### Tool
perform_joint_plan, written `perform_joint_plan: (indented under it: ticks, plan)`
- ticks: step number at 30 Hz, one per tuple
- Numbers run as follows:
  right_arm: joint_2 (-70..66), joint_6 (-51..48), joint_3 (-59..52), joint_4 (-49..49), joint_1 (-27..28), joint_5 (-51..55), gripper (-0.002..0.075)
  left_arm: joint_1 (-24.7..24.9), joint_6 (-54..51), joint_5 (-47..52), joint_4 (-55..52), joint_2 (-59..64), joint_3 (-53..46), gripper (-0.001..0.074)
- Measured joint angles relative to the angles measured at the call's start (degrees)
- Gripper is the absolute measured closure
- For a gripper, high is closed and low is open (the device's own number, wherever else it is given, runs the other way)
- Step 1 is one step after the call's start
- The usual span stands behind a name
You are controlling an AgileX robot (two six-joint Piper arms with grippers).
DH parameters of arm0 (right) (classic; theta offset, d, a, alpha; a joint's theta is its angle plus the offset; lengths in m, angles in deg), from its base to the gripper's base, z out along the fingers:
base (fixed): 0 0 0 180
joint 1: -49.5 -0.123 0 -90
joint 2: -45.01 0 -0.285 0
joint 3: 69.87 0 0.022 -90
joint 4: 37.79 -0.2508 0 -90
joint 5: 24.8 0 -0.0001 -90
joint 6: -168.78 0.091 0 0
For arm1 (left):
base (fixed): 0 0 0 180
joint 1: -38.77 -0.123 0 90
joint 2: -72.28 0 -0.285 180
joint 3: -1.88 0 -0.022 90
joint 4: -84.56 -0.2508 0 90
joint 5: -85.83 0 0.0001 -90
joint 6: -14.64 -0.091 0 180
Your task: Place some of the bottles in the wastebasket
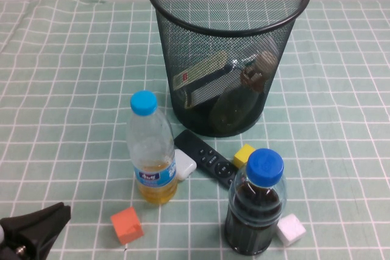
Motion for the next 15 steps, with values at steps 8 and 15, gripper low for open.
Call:
perform_joint_plan:
  ticks: [8, 15]
  plan:
    - [9.9, 0.0, -14.5, 8.2, 0.0, -0.9, 0.0726, 0.0, 0.0, 0.0, 0.0, 0.0, 0.0, 0.0739]
    - [23.5, -2.0, -48.4, -3.4, 17.1, -32.8, 0.0727, 0.0, 0.0, 0.0, 0.0, 0.0, 0.0, 0.0739]
